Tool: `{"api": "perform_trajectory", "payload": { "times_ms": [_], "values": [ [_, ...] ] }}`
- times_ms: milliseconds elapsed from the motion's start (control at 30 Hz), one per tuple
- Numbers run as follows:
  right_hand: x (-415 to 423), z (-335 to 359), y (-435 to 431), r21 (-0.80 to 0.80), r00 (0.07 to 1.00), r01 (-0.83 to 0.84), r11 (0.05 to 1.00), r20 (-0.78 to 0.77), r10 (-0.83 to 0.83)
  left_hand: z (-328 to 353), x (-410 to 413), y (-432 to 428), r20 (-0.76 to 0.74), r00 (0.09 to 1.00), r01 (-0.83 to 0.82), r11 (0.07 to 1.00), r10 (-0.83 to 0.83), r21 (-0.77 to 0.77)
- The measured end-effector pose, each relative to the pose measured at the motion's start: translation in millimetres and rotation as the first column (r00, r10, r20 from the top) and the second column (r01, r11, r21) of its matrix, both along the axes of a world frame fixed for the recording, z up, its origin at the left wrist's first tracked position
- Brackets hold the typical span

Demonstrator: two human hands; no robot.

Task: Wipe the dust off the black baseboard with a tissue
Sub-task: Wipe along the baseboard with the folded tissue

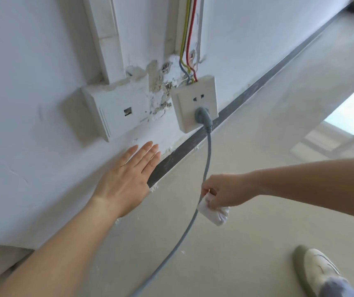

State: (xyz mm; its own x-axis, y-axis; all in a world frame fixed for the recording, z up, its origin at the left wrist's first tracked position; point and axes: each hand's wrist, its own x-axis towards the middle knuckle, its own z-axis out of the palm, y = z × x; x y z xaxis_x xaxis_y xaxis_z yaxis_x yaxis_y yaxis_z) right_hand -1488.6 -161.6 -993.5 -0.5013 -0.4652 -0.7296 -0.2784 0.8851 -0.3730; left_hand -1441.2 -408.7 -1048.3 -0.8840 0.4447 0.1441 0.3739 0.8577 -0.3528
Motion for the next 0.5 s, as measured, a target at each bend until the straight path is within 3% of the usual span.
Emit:
{"api": "perform_trajectory", "payload": {
  "times_ms": [133, 300, 367, 500],
  "values": [
    [-28, 5, 32, 0.09, 0.996, 0.006, 0.996, -0.087, 0.001, -1, -24, 8, -0.045, 0.999, -0.012, 0.991, 0.006, -0.134],
    [-61, -35, 43, 0.007, 0.99, 0.088, 0.996, -0.111, -0.087, 5, -30, 23, 0.016, 0.987, -0.135, 0.879, 0.16, -0.458],
    [-72, -62, 35, -0.127, 0.97, 0.239, 0.963, -0.012, -0.242, -1, -32, 19, -0.054, 0.988, -0.153, 0.839, 0.147, -0.523],
    [-83, -122, 3, -0.309, 0.798, 0.59, 0.746, 0.363, -0.481, -1, -36, 18, -0.122, 0.975, -0.222, 0.787, 0.186, -0.576]
  ]
}}
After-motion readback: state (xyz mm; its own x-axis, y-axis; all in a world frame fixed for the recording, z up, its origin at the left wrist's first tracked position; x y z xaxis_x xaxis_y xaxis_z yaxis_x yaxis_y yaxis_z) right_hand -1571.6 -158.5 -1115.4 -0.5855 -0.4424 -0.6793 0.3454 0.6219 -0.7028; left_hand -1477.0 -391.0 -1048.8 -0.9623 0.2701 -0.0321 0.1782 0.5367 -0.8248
